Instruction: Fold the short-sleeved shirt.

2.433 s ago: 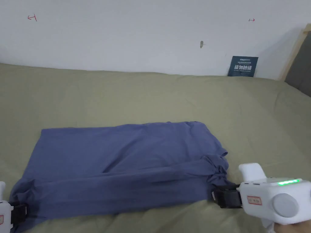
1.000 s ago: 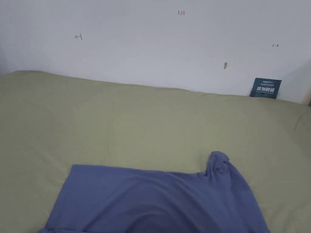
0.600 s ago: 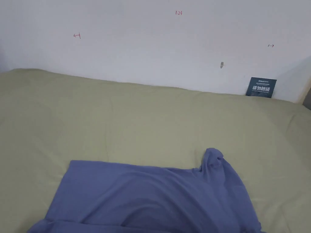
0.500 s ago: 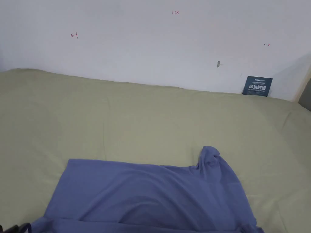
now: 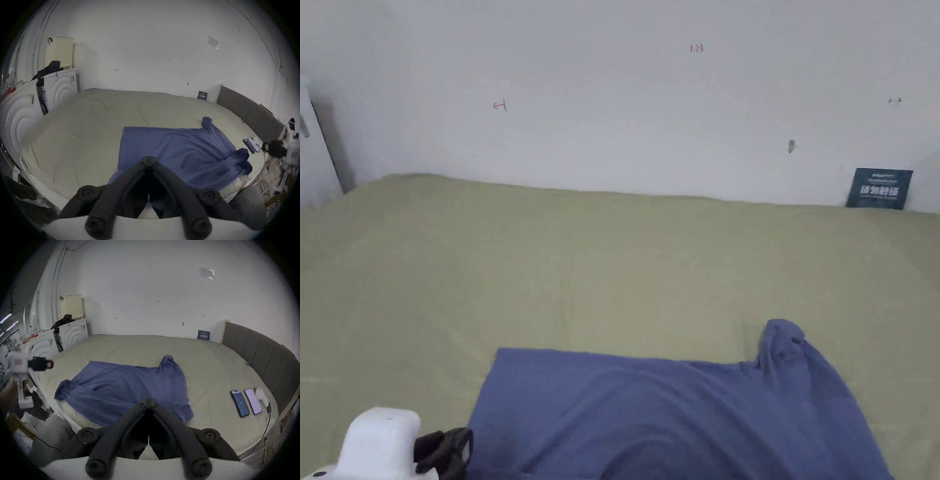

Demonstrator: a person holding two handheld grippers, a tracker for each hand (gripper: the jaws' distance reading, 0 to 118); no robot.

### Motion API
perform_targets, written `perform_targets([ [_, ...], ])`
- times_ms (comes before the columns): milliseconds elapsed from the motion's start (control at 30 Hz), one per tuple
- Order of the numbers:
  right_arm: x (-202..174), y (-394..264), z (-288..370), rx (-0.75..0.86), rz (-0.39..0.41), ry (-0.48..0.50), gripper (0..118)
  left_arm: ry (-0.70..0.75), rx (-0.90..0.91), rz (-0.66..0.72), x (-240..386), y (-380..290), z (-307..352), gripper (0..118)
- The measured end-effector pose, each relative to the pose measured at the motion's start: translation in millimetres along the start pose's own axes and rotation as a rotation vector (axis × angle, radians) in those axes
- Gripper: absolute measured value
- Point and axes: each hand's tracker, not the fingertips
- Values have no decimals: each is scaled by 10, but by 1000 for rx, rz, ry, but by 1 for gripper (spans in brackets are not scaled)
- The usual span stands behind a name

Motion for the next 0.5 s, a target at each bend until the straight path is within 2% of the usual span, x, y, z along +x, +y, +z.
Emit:
perform_targets([
  [33, -7, -6, -50, -13, 8, 2, 0, -24, 0, 20, -77, 116, -146, 0],
  [67, -8, 1, -87, -20, 14, 0, 0, -50, -28, 40, -138, 226, -300, 8],
  [133, 11, 38, -160, -31, 15, 3, 0, -98, -130, 68, -273, 573, -794, 66],
  [167, 30, 55, -197, -32, 13, 2, 0, -100, -190, 72, -329, 706, -1051, 90],
  [200, 47, 77, -229, -35, 11, 1, 0, -104, -239, 84, -411, 818, -1356, 100],
  [333, 144, 126, -405, -56, 6, -6, 0, -77, -387, 12, -525, 1063, -2445, 100],
  [433, 225, 132, -546, -83, 3, -21, 0, 106, -438, 125, -638, 1035, -2945, 99],
  [500, 304, 159, -624, -96, 1, -28, 0, 91, -494, 195, -715, 976, -3186, 99],
])
